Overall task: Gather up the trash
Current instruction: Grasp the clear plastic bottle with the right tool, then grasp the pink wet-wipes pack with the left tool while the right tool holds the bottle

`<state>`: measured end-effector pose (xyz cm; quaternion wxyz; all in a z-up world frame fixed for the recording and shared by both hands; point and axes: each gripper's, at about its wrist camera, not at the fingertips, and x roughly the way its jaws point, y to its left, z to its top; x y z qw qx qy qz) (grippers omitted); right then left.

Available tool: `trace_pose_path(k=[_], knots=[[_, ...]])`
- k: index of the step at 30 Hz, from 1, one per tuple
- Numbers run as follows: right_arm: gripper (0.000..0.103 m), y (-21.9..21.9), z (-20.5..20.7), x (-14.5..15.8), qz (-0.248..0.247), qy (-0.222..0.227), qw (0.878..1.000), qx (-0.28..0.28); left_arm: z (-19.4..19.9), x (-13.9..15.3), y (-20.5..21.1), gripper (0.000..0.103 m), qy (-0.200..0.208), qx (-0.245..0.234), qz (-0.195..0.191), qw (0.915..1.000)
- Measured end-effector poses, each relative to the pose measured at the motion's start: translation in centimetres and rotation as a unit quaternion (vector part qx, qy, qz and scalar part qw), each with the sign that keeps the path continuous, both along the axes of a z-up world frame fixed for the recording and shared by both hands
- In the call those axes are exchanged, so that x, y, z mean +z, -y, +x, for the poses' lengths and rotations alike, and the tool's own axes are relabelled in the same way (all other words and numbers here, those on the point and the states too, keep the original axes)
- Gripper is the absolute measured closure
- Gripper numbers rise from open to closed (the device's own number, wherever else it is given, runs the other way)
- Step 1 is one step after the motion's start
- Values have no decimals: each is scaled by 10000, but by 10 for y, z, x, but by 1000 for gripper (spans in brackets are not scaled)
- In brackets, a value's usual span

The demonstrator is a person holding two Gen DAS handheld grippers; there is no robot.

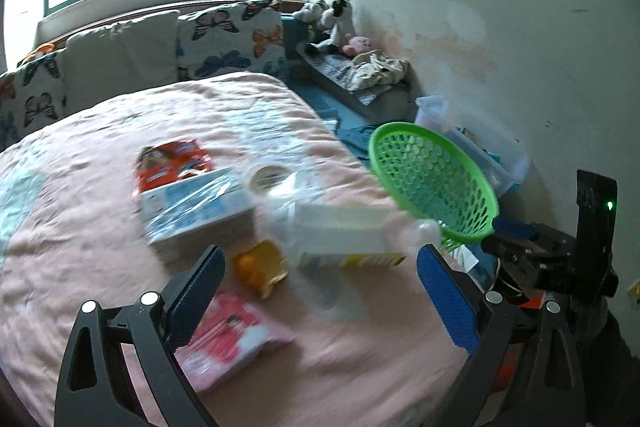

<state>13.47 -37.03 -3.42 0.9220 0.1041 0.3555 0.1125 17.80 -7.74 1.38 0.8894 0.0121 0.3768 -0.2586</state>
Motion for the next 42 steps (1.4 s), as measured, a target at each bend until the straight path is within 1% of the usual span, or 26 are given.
trace_pose_path(k=[3, 8, 10, 14, 20, 26, 29, 31, 34, 37, 38, 39, 41, 42], knots=[[23, -13, 7, -2, -114, 55, 9991, 405, -8, -5, -18, 10, -7, 115, 56, 9999], [23, -32, 21, -8, -347, 132, 9935, 1073, -18, -14, -39, 10, -32, 297, 126, 9995], [23, -36, 28, -11, -397, 136, 9908, 1290, -21, -17, -48, 10, -47, 366, 81, 9993], [23, -44, 42, -21, -701, 83, 9852, 1562, -25, -24, -61, 10, -74, 511, 88, 9986], [23, -50, 57, -35, -905, 58, 9758, 1988, -28, -35, -78, 10, -179, 726, 148, 9971], [23, -55, 68, -47, -849, -3, 9701, 2275, -25, -43, -85, 10, -320, 874, 177, 9955], [23, -56, 64, -48, -831, 18, 9681, 2366, -24, -45, -85, 10, -340, 876, 205, 9954], [24, -56, 60, -47, -734, 12, 9684, 2383, -22, -46, -85, 10, -328, 852, 215, 9956], [29, -55, 52, -45, -632, 6, 9693, 2374, -21, -46, -82, 10, -272, 770, 275, 9963], [40, -58, 44, -45, -723, 10, 9709, 2282, -19, -48, -80, 10, -240, 670, 329, 9969], [46, -58, 44, -45, -687, 4, 9714, 2273, -18, -49, -80, 10, -239, 609, 340, 9973], [48, -58, 42, -45, -619, -8, 9724, 2248, -18, -51, -80, 10, -246, 539, 355, 9976], [50, -59, 39, -45, -570, 15, 9743, 2181, -17, -54, -80, 10, -265, 420, 402, 9980], [54, -58, 37, -44, -540, 56, 9758, 2120, -17, -55, -80, 10, -264, 344, 442, 9981]])
